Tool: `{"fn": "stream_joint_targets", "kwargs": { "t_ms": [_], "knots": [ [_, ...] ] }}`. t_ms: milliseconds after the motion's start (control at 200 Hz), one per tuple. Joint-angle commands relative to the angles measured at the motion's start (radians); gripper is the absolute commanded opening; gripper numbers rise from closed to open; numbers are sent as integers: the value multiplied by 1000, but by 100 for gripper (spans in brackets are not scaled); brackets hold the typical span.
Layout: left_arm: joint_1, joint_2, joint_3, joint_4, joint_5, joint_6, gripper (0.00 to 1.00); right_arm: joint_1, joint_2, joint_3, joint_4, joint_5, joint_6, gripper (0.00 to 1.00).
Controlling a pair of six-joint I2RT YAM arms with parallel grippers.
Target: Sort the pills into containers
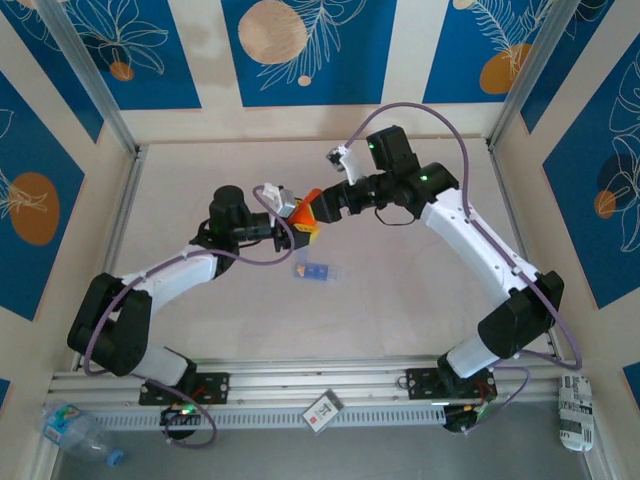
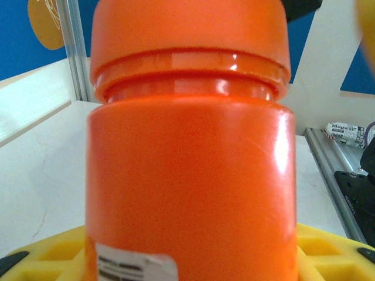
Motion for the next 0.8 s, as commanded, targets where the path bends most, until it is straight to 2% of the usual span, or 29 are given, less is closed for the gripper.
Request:
{"fn": "stream_joint_targets", "kwargs": {
  "t_ms": [0, 255, 795],
  "knots": [
    [10, -2, 35, 5, 45, -10, 0, -17, -48, -2, 21, -46, 13, 88],
    [10, 0, 40, -4, 51, -12, 0, -35, -39, 5, 9, -58, 5, 85],
    [9, 2, 55, -20, 60, -12, 0, -20, 3, 12, 11, -88, 4, 65]
  ]
}}
